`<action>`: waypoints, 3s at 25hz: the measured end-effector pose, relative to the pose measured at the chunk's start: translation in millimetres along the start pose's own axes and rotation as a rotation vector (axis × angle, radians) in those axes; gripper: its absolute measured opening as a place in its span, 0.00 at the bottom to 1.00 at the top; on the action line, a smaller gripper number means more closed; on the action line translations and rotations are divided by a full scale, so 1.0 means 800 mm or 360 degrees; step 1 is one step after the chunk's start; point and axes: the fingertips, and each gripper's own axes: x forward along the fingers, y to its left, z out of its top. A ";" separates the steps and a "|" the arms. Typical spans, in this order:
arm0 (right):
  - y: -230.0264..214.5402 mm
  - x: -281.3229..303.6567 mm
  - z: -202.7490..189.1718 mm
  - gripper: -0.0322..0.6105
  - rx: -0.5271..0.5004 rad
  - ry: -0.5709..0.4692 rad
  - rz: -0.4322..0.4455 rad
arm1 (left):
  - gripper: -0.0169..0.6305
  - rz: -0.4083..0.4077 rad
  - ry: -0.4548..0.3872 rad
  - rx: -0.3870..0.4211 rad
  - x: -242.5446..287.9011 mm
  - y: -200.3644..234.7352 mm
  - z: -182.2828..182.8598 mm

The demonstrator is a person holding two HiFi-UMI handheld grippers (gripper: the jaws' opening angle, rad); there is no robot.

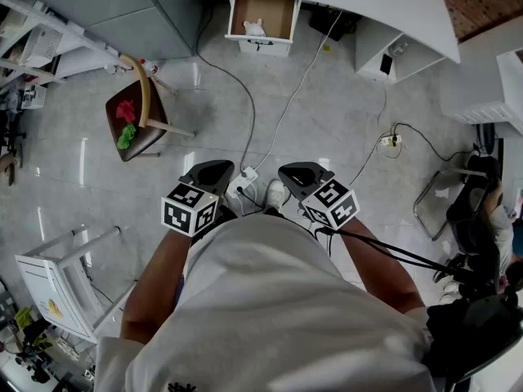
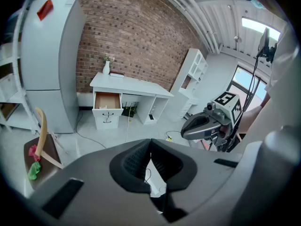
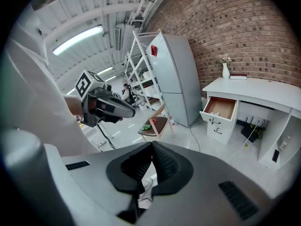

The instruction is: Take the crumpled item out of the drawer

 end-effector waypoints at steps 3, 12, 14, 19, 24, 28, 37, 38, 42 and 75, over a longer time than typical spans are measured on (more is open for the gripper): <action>-0.035 -0.010 -0.006 0.10 -0.0014 0.0005 -0.0005 | 0.06 0.0014 -0.0001 0.0036 0.026 -0.012 0.018; -0.106 0.025 0.031 0.10 0.0050 -0.0008 -0.0096 | 0.06 -0.0054 0.0012 0.0046 0.065 0.051 0.073; -0.116 0.055 0.050 0.10 0.0068 0.0001 -0.0125 | 0.06 -0.0085 -0.0005 0.0040 0.064 0.090 0.084; -0.144 0.136 0.129 0.10 0.0129 0.0007 -0.0273 | 0.06 -0.0246 -0.0004 0.0031 0.072 0.206 0.122; -0.164 0.231 0.218 0.12 0.0179 0.0001 -0.0351 | 0.06 -0.0325 0.0010 0.0157 0.059 0.320 0.173; -0.193 0.296 0.280 0.17 0.0116 0.0005 -0.0425 | 0.06 -0.0353 0.0042 0.0176 0.055 0.406 0.191; -0.338 0.381 0.356 0.17 -0.0095 0.0193 -0.0419 | 0.07 -0.0231 -0.0019 -0.0069 0.079 0.519 0.250; -0.361 0.389 0.360 0.18 -0.0129 0.0221 -0.0414 | 0.07 -0.0217 -0.0013 -0.0084 0.086 0.526 0.256; -0.468 0.431 0.370 0.18 -0.0234 0.0327 -0.0371 | 0.07 -0.0138 0.0010 -0.0173 0.129 0.563 0.294; -0.902 0.737 0.234 0.25 -0.1108 0.1063 -0.0215 | 0.07 0.0017 0.0095 -0.0522 0.394 0.706 0.376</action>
